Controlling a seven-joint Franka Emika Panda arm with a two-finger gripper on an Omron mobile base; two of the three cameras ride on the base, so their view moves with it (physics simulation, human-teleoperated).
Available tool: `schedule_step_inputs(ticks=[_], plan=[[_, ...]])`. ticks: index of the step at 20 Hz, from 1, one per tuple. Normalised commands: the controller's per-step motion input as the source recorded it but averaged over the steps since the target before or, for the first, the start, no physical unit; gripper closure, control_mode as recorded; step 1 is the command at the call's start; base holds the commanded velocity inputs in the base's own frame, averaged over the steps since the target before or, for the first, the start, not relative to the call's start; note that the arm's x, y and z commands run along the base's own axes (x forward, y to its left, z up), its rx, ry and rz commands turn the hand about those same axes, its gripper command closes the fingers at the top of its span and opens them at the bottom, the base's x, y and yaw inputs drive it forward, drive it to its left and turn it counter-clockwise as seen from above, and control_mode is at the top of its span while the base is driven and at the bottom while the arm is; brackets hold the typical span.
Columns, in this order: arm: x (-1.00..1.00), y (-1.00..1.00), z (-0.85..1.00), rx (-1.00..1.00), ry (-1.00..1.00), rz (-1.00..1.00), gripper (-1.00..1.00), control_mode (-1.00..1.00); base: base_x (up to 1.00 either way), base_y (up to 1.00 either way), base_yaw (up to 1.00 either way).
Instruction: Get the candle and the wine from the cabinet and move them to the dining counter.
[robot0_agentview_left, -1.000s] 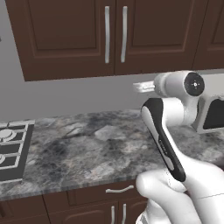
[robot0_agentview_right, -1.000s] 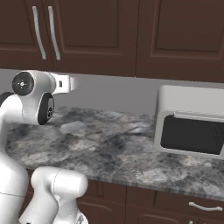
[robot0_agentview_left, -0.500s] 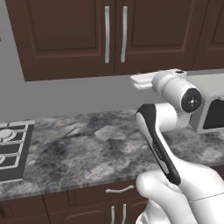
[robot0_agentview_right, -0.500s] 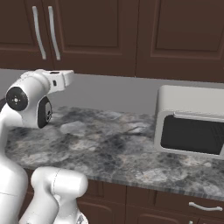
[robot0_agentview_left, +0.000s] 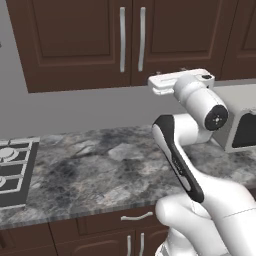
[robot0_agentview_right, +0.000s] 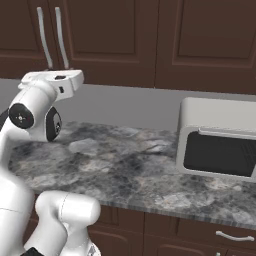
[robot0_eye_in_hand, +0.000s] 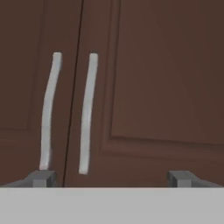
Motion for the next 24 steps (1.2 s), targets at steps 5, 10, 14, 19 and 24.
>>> schedule_step_inputs(ticks=[5,10,14,19,24], plan=[[0.14,0.18,0.18,0.00,0.00,0.00,-1.00,-1.00,0.00,0.00,0.00],[0.03,0.20,0.14,0.00,0.00,0.00,-1.00,-1.00,0.00,0.00,0.00],[0.01,0.23,0.04,0.00,0.00,0.00,-1.00,-1.00,0.00,0.00,0.00],[0.05,0.17,0.00,0.00,0.00,0.01,-1.00,-1.00,0.00,0.00,0.00],[0.18,0.01,0.00,0.00,-0.03,0.00,-1.00,-1.00,0.00,0.00,0.00]])
